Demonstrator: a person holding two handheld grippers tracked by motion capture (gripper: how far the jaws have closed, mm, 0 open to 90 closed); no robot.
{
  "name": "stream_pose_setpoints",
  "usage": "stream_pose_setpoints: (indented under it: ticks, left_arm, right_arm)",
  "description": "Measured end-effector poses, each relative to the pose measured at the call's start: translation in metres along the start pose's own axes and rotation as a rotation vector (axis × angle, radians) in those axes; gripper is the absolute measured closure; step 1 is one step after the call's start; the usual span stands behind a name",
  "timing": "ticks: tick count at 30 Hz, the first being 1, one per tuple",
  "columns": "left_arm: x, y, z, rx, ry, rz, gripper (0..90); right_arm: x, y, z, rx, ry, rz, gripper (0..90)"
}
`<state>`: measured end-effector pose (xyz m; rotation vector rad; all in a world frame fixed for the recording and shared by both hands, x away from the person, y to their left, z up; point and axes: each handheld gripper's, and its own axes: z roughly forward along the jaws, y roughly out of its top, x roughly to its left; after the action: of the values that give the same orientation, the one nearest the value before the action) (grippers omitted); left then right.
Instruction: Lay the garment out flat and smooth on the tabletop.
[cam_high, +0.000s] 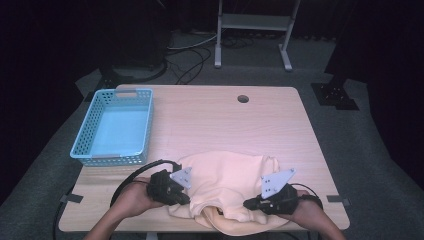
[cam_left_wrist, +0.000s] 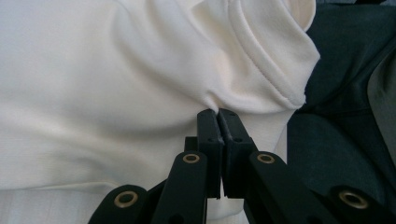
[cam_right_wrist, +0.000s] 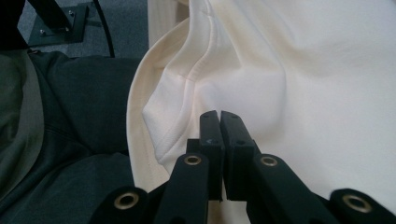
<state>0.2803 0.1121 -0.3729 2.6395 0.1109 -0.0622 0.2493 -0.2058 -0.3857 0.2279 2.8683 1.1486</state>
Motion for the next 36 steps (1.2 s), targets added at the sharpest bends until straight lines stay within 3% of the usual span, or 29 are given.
stream_pose_setpoints:
  ticks: [18,36]
  left_arm:
    - [0.034,0.019,-0.019,-0.026,0.017,-0.004,87.6]
    - [0.064,0.040,-0.027,-0.023,0.026,0.010,87.6]
  right_arm:
    - [-0.030,0.013,-0.021,-0.022,-0.055,0.013,88.0]
    - [-0.062,0.027,-0.036,-0.016,-0.072,0.018,88.0]
